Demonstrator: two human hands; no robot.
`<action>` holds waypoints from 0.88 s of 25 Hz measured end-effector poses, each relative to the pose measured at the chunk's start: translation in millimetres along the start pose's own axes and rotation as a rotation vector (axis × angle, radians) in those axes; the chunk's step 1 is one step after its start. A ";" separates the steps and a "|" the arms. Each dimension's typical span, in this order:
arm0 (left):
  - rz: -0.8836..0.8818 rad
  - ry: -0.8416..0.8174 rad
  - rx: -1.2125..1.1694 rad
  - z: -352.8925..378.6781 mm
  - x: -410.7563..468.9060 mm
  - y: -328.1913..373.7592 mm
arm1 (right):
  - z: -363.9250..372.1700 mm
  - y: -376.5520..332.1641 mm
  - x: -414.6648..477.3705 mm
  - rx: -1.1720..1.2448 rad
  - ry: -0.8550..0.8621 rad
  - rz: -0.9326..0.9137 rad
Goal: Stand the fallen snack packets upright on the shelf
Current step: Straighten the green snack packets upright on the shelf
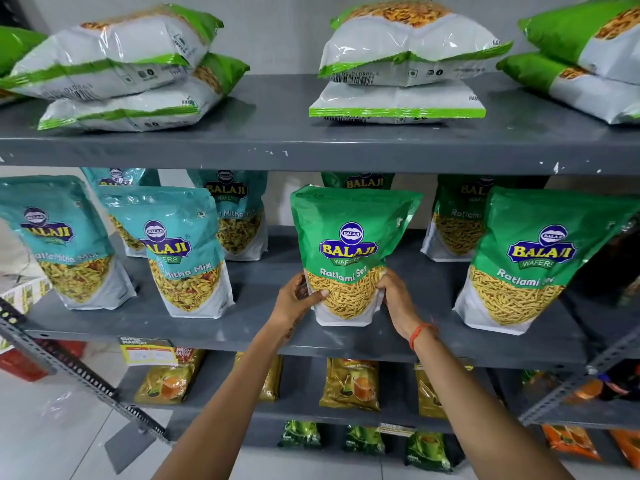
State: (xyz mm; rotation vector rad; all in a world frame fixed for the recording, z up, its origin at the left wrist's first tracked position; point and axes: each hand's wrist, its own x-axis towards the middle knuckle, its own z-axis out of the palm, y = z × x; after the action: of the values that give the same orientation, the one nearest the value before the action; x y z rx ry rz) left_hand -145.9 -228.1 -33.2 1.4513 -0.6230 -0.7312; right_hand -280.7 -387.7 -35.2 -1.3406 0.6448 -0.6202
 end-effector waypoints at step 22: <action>-0.148 -0.008 0.258 4.9 -16.8 8.0 | -7.4 10.2 -43.3 -0.269 -0.067 0.007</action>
State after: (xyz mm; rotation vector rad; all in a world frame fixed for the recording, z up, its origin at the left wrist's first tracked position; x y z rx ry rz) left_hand -160.0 -218.7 -24.1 1.7471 -0.6376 -0.7934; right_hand -315.2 -359.8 -43.2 -1.6019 0.6959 -0.4923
